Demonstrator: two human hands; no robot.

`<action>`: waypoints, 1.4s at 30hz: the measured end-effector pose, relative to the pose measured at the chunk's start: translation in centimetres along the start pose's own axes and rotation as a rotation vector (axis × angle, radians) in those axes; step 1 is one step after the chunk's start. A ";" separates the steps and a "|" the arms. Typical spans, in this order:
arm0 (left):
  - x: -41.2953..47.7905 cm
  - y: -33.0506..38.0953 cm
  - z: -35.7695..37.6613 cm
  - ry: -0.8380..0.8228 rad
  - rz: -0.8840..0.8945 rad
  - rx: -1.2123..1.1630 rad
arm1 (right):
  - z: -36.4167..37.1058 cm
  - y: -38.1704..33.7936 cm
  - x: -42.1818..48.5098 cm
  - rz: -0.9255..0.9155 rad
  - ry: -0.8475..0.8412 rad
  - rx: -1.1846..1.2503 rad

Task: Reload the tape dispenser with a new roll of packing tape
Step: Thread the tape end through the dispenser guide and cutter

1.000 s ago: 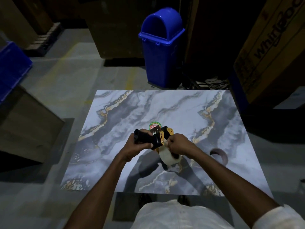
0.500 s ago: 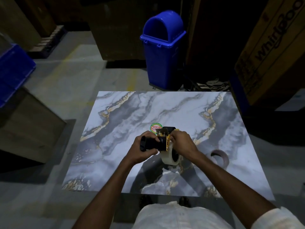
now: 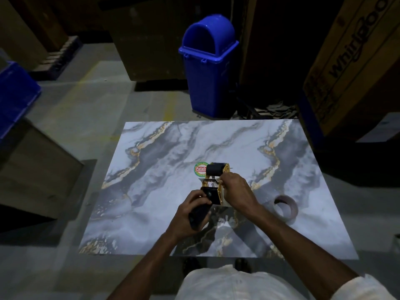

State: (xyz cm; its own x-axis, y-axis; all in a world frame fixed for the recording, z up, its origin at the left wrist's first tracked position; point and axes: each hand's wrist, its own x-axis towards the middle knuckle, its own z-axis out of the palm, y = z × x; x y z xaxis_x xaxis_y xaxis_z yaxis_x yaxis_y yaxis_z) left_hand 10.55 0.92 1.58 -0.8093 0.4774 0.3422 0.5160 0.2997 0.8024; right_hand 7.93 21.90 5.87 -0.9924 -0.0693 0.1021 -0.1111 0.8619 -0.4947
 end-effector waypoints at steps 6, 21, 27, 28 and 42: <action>0.6 -1.7 -1.7 -0.309 -0.070 0.073 | 0.7 0.4 -0.6 -0.024 0.041 0.002; 3.8 2.6 2.8 -0.217 -1.011 -0.486 | 2.3 0.7 -1.7 -0.055 -0.001 -0.081; 4.8 2.8 3.5 -0.213 -0.870 -0.194 | 0.5 1.1 -1.5 -0.119 0.023 -0.289; 4.8 2.6 3.6 -0.211 -0.856 -0.171 | 0.4 1.1 -1.4 -0.117 0.029 -0.285; 6.2 2.4 4.4 -0.223 -0.877 0.041 | -0.5 0.6 -1.4 -0.256 0.109 -0.340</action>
State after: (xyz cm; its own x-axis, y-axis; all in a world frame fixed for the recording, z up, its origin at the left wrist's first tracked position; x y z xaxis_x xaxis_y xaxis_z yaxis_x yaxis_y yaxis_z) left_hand 8.01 8.22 3.44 -0.8458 0.2111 -0.4900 -0.2475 0.6582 0.7109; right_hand 9.25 22.78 5.86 -0.9215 -0.2649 0.2842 -0.3110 0.9413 -0.1312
